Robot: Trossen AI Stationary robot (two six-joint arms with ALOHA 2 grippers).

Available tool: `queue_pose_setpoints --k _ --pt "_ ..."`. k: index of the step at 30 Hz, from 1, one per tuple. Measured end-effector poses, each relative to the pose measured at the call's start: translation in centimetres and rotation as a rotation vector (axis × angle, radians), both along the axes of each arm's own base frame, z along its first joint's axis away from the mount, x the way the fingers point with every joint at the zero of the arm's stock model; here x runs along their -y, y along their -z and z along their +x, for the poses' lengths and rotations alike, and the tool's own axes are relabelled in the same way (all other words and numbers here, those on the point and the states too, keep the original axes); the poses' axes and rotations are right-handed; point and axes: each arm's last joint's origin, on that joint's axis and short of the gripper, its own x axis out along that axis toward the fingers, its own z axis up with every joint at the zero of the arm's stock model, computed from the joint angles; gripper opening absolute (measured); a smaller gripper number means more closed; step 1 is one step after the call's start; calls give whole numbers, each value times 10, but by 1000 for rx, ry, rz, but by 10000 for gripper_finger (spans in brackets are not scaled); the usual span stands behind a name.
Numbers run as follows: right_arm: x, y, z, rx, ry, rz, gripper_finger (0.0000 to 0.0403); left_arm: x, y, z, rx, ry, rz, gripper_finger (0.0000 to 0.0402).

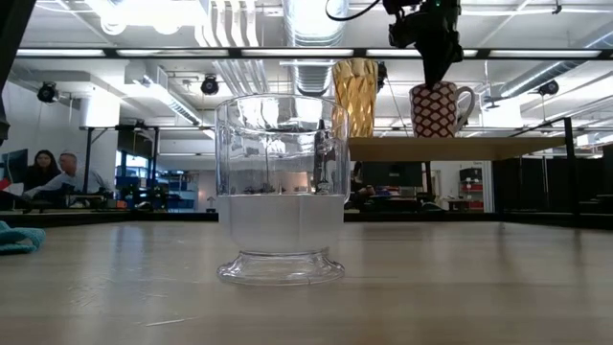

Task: Stack small to large cups/mugs on shelf
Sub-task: Put the red patterned mug on the shelf

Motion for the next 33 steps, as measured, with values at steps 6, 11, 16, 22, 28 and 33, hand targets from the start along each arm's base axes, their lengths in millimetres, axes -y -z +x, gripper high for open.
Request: queue_pose_setpoints --k 6,11,16,22,28,33 --pt "3 -2 5 58 -2 -30 59 0 0 0 0 0 0 57" --pt "5 -3 9 97 -2 -53 58 0 0 0 0 0 0 57" --pt "5 -3 10 106 -3 -58 58 0 0 0 0 0 0 57" --pt "8 -5 14 152 -5 -85 58 0 0 0 0 0 0 57" --pt "9 -6 15 168 -5 -94 59 0 0 0 0 0 0 57" --pt "8 -6 15 167 1 -91 59 0 0 0 0 1 1 57"
